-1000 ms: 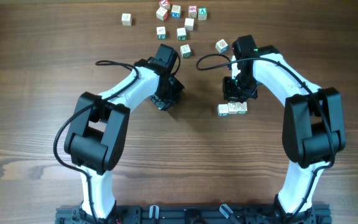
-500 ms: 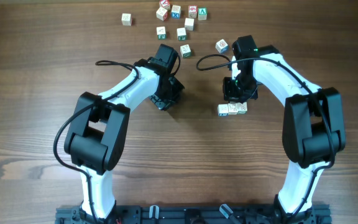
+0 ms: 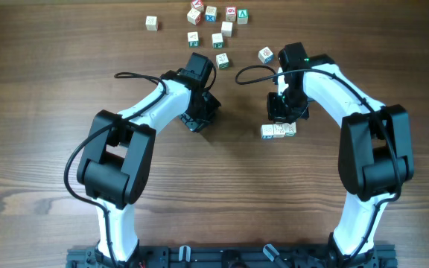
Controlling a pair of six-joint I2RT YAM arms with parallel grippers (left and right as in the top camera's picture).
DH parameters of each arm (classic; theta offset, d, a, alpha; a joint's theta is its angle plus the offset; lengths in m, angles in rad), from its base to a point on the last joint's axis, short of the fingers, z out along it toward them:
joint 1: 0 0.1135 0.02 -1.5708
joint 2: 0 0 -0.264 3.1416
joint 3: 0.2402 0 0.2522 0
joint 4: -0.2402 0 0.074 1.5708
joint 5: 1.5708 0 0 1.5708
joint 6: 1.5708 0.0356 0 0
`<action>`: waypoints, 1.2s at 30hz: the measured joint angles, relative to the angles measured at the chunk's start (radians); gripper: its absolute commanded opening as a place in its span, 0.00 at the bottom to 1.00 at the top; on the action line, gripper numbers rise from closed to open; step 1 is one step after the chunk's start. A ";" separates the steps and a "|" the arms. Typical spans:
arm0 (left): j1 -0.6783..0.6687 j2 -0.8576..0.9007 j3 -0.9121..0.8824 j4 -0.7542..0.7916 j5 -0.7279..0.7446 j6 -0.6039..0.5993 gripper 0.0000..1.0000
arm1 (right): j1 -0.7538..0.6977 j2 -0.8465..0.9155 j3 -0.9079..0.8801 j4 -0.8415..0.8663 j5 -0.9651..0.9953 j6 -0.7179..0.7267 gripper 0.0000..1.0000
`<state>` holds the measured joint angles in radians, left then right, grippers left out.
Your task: Form a horizontal line
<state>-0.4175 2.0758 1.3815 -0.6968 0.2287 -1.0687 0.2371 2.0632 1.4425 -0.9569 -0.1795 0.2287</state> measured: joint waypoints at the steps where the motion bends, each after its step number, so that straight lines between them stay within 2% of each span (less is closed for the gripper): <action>1: 0.000 0.000 0.000 0.000 0.000 0.000 0.04 | 0.000 0.000 0.000 0.000 0.000 0.000 0.05; 13: 0.000 0.000 0.000 0.000 0.000 0.000 0.04 | 0.000 0.000 0.000 0.067 0.043 0.001 0.05; 20: 0.000 0.000 0.000 0.000 0.000 0.000 0.04 | 0.000 0.000 0.000 0.066 0.130 0.008 0.04; 36: 0.000 0.000 0.000 0.000 0.000 0.000 0.04 | 0.000 0.000 0.000 0.018 0.140 0.009 0.05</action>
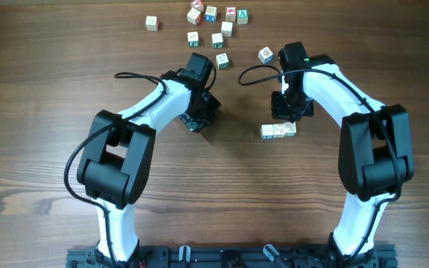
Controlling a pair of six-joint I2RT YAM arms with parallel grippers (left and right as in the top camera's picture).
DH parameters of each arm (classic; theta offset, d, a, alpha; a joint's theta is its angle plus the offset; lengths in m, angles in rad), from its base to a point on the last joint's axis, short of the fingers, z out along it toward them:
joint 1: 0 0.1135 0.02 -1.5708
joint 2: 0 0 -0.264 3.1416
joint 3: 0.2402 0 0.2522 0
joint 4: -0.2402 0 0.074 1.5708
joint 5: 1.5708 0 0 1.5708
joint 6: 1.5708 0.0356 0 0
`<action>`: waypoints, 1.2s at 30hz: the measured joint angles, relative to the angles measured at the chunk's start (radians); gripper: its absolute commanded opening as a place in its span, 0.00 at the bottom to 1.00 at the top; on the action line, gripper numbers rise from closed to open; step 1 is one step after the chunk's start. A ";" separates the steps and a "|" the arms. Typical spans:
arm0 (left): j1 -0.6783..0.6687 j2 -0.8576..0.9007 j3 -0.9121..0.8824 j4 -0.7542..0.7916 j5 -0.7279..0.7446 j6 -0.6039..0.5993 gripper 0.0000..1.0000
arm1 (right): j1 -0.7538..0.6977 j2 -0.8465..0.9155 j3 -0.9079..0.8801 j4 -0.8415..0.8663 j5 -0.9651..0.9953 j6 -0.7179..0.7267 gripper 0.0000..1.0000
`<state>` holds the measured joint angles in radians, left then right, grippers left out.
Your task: Form a horizontal line
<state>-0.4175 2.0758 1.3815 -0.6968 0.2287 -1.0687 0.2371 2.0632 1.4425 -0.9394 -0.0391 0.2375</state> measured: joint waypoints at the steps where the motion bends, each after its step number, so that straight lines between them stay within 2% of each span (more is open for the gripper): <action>1: 0.000 0.000 0.000 0.000 0.000 0.000 0.04 | 0.000 0.000 0.000 0.000 0.000 0.000 0.05; 36: 0.000 0.000 0.000 0.000 0.000 0.000 0.04 | 0.000 0.000 0.000 -0.023 0.000 0.000 0.04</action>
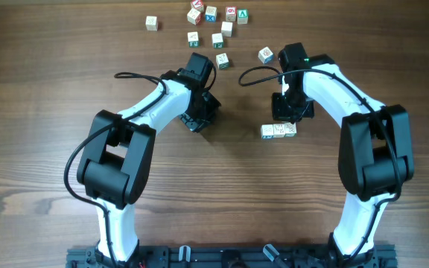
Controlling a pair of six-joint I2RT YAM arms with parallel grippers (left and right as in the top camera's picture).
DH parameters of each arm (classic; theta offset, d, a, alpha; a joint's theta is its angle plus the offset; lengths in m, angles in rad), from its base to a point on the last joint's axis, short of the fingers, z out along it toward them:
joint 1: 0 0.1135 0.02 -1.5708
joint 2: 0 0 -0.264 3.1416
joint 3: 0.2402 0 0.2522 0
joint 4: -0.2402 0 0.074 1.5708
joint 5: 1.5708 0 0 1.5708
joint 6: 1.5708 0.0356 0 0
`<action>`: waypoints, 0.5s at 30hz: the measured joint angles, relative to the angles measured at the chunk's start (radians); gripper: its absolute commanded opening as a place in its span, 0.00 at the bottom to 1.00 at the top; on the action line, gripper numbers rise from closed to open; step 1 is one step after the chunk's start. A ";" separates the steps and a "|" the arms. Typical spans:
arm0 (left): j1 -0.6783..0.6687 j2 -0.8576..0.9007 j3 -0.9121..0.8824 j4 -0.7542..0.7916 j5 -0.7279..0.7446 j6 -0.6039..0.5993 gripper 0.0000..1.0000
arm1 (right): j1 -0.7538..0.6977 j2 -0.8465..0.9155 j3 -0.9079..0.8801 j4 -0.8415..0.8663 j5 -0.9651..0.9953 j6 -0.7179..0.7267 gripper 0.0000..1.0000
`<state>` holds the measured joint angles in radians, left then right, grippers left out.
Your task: Form a horizontal line
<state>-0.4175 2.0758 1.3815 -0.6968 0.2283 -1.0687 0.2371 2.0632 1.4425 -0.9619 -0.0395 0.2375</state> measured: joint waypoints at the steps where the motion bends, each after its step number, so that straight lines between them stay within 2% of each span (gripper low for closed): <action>1: 0.000 0.000 0.000 0.000 0.000 0.000 0.04 | 0.000 0.000 0.000 0.001 0.000 0.000 0.04; 7: 0.000 0.000 0.000 0.000 0.000 0.000 0.04 | 0.000 0.000 0.000 0.048 0.004 0.001 0.05; 15: 0.000 0.000 0.000 0.000 0.000 0.000 0.04 | -0.027 0.000 0.001 0.055 0.158 0.101 0.05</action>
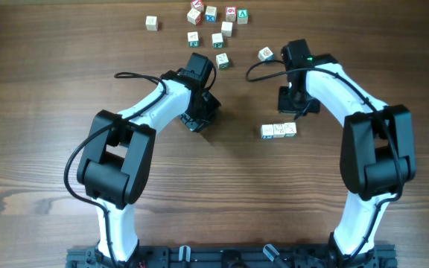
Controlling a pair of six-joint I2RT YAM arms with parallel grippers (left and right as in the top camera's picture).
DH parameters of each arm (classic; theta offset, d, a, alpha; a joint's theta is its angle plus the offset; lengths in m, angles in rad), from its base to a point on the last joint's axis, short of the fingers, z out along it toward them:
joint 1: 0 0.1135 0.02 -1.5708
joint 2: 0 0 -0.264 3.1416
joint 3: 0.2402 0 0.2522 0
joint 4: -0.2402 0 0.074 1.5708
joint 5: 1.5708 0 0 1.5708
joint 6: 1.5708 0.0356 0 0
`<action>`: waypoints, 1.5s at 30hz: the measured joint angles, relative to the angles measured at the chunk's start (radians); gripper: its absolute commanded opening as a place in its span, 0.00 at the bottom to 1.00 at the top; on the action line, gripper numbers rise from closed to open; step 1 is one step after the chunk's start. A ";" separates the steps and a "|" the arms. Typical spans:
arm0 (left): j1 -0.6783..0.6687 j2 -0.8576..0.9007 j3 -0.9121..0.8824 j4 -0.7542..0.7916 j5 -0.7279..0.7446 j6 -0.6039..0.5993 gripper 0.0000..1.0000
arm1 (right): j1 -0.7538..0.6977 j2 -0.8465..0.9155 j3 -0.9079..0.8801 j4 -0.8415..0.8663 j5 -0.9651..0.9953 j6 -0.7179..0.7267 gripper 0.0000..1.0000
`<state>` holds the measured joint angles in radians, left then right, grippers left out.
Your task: Form a horizontal line
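Note:
A short row of three small letter blocks (278,130) lies side by side, right of the table's middle. Several loose blocks are scattered along the far edge, among them one (222,61) near the left arm and one (265,53) beside the right wrist. My right gripper (293,109) hangs just beyond the row, apart from it, its fingers spread with nothing between them. Left of centre, my left gripper (199,121) points down at bare wood, and its jaws are hidden under the wrist.
The far cluster includes blocks at the top centre (211,13) and a lone one further left (151,23). Both white arms arch in from the near edge, and black cables loop beside each wrist. The wooden tabletop (43,112) fills the view.
My right gripper has moved a little further from the row, away and to the right, and its wrist has turned. The row of three and the left arm are unchanged.
At first my right gripper stood right over the far side of the three-block row. It then sat slightly further from the row and stayed there. Now it is clear of the blocks. The left arm and the loose blocks kept their places.

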<state>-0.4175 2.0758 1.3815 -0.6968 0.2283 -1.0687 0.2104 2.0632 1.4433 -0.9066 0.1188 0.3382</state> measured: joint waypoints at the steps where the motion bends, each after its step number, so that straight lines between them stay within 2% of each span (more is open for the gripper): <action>1: 0.000 0.000 0.000 0.000 0.000 0.000 0.04 | -0.006 0.000 0.000 -0.014 0.006 0.008 0.05; 11: 0.000 0.000 0.000 0.000 0.000 0.000 0.04 | -0.034 0.000 0.000 -0.163 -0.017 0.058 0.04; 22: 0.000 0.000 0.000 0.000 0.000 0.000 0.04 | -0.034 0.000 0.000 -0.183 -0.190 -0.008 0.04; 45: 0.000 0.000 0.000 0.000 0.000 0.000 0.04 | -0.034 0.000 0.000 -0.160 -0.203 -0.023 0.04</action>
<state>-0.4175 2.0758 1.3815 -0.6968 0.2283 -1.0687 0.1768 2.0632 1.4437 -1.0664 -0.0837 0.3157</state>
